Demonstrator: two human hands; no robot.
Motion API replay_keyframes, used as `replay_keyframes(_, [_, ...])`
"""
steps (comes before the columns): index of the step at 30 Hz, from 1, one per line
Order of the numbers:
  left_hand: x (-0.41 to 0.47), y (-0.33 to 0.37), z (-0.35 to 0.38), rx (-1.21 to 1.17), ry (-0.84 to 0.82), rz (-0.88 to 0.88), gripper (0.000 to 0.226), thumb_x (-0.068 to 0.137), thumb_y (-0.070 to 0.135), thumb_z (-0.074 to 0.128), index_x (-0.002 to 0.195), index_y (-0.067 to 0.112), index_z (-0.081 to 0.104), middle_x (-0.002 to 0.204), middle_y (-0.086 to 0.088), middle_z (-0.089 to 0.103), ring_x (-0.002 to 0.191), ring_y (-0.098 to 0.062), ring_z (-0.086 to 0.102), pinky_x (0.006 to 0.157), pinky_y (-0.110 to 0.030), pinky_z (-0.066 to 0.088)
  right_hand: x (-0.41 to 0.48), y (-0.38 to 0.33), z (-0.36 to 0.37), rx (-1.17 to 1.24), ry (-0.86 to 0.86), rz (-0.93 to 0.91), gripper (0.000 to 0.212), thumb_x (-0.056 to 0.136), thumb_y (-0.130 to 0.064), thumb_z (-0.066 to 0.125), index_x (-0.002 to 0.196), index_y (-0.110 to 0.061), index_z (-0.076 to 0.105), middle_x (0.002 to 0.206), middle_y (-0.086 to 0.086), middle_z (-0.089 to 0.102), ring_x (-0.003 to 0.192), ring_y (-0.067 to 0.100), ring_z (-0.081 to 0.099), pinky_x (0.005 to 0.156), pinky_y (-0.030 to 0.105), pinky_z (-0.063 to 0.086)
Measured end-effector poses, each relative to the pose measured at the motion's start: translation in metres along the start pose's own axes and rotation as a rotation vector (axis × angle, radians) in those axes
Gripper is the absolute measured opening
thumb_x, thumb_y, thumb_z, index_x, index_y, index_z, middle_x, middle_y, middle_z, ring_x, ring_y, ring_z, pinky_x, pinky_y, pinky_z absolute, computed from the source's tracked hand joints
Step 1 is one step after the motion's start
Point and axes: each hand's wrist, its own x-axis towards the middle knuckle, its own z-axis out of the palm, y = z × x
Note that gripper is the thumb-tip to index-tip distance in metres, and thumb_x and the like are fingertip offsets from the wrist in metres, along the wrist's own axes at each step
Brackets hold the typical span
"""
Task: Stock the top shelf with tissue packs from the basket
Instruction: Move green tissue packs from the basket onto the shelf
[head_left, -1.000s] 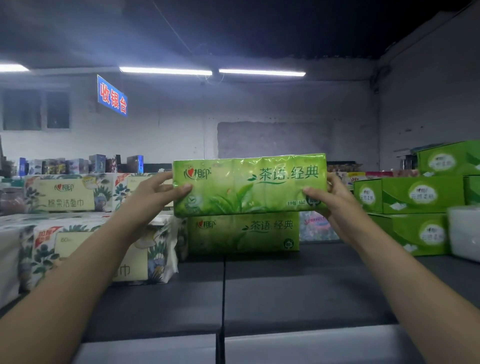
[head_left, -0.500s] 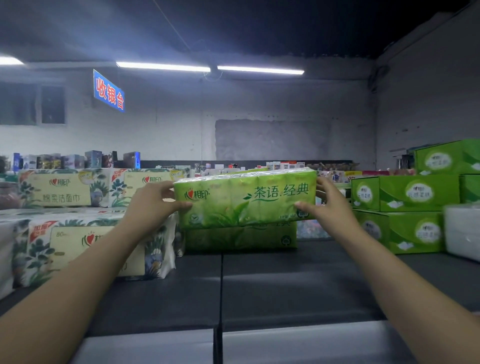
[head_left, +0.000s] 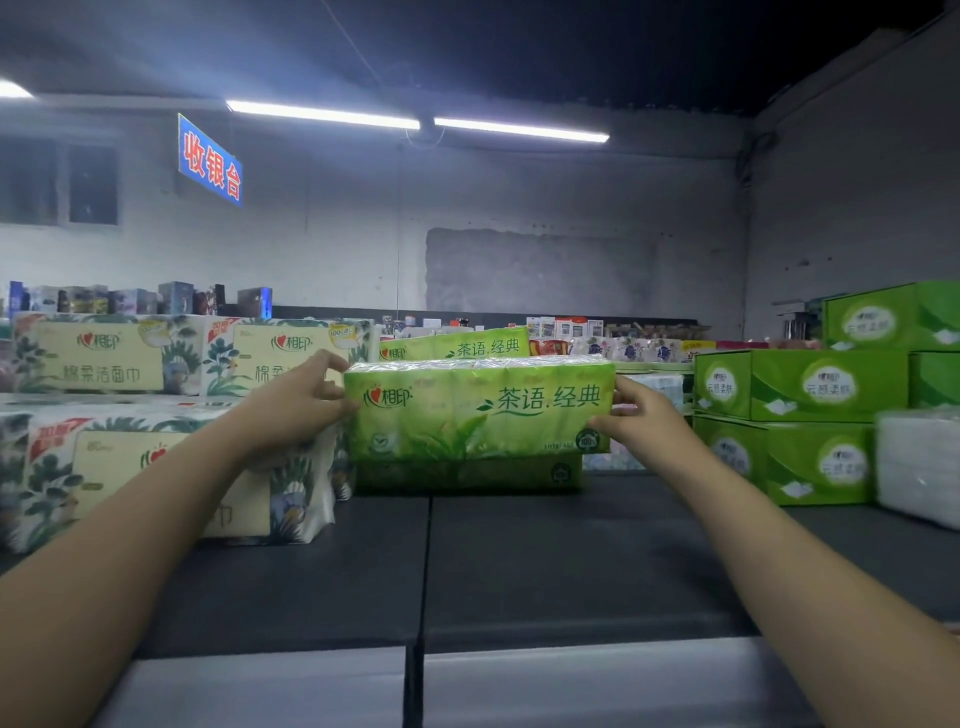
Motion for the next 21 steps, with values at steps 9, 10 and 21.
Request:
replay_keyframes(9, [0.002, 0.000, 0.002, 0.140, -0.026, -0.003, 0.049, 0.095, 0.029, 0.055, 0.139, 0.008, 0.046, 0.135, -0.011, 0.057, 0.117, -0.025, 0.056, 0.093, -0.035, 0.045, 0.001, 0.012, 0.004, -0.020, -0.086, 0.192, 0.033, 0.086, 0.000, 0.061, 0.111, -0.022, 0.056, 0.094, -0.010, 0.060, 0.094, 0.012, 0.057, 0.098, 0.033, 0.044])
replay_keyframes(10, [0.002, 0.001, 0.002, 0.142, -0.033, -0.007, 0.050, 0.095, 0.030, 0.055, 0.139, 0.007, 0.047, 0.135, -0.011, 0.057, 0.119, -0.025, 0.055, 0.097, -0.036, 0.045, 0.000, 0.013, 0.004, -0.018, -0.098, 0.212, 0.036, 0.086, 0.001, 0.061, 0.114, -0.021, 0.056, 0.096, -0.008, 0.061, 0.095, 0.013, 0.057, 0.100, 0.034, 0.043])
replay_keyframes(21, [0.005, -0.003, 0.005, 0.352, -0.074, -0.013, 0.057, 0.094, 0.049, 0.050, 0.141, 0.018, 0.046, 0.135, -0.006, 0.058, 0.122, -0.024, 0.053, 0.109, -0.049, 0.037, 0.000, 0.020, 0.007, -0.008, -0.194, 0.296, 0.053, 0.086, 0.009, 0.055, 0.134, -0.012, 0.048, 0.100, -0.002, 0.060, 0.097, 0.017, 0.058, 0.091, 0.029, 0.048])
